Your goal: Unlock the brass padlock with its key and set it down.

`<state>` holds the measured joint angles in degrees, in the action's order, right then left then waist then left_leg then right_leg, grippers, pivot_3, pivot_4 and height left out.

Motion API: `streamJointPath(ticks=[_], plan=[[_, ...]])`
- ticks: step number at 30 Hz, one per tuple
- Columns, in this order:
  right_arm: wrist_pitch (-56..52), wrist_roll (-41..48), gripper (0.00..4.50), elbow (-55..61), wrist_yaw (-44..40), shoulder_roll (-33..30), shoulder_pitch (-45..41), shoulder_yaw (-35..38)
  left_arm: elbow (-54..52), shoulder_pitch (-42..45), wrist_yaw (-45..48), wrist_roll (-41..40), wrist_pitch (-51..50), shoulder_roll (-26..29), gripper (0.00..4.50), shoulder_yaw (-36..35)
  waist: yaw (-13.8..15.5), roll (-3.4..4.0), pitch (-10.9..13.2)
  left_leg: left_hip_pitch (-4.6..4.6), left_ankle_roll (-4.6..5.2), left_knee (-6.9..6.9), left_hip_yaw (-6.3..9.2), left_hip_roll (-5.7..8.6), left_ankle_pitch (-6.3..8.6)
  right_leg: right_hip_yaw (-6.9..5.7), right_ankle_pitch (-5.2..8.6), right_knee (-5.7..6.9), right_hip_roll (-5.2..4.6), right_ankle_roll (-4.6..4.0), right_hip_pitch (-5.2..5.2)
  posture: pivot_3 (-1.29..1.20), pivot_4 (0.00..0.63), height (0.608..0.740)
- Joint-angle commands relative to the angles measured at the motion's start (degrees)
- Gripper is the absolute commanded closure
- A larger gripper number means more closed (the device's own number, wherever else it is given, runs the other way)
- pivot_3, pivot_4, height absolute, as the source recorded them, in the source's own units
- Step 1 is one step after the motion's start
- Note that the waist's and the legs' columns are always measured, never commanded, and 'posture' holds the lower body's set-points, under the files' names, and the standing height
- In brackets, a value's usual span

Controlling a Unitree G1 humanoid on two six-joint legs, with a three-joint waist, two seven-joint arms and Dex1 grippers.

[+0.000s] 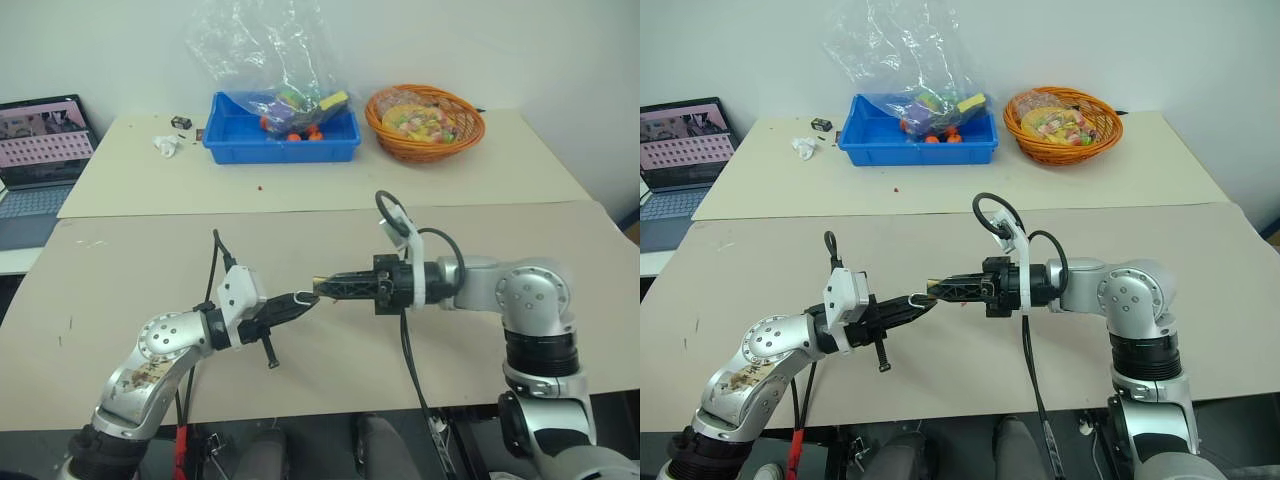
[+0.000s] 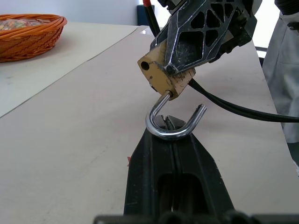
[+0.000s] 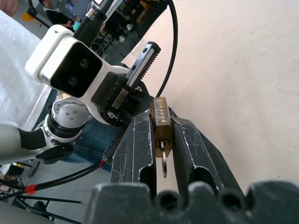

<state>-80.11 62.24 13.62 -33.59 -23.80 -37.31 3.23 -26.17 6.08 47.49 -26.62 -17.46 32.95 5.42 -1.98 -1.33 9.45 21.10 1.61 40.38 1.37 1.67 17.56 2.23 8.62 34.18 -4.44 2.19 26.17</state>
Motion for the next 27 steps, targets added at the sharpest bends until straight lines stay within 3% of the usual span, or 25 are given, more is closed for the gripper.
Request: streamJointPath(ticks=[1, 8, 17, 27], plan=[[-0.7, 4.0, 4.36, -2.1, 0.7, 0.6, -3.0, 4.4, -0.9, 0.2, 0.0, 0.3, 0.8, -0.2, 4.44, -0.5, -0.1, 0.00, 0.0, 0.00, 0.00, 0.01, 0.00, 0.00, 0.00, 0.01, 0.00, 0.01, 0.00, 0.00, 0.00, 0.00, 0.150, 0.735], [-3.2, 3.9, 4.36, -13.2, 1.6, -0.8, -8.0, 7.8, -1.3, -0.4, 0.4, 2.7, 2.0, 1.1, 4.44, -0.8, -0.1, 0.00, 0.0, -0.01, 0.00, 0.01, 0.00, -0.01, 0.00, 0.01, -0.01, 0.01, 0.02, -0.01, -0.01, 0.00, 0.150, 0.735], [4.6, -11.8, 4.36, -18.3, -9.6, -7.0, -4.2, -11.3, -3.3, -0.2, 1.2, 6.2, 6.0, 4.7, 4.44, -3.9, -0.3, 0.00, 0.0, 0.01, 0.01, 0.00, -0.01, -0.03, 0.00, 0.01, -0.01, -0.02, 0.02, -0.01, -0.01, 0.00, 0.150, 0.735], [9.5, -20.4, 4.36, -27.9, -19.5, -6.4, -5.2, -17.3, -9.1, -1.8, 2.0, 4.3, 3.0, 8.6, 4.44, -6.5, -0.3, -0.01, 0.0, 0.01, 0.00, 0.02, -0.01, -0.03, 0.00, 0.02, -0.02, -0.03, 0.01, 0.00, 0.00, 0.00, 0.150, 0.735]])
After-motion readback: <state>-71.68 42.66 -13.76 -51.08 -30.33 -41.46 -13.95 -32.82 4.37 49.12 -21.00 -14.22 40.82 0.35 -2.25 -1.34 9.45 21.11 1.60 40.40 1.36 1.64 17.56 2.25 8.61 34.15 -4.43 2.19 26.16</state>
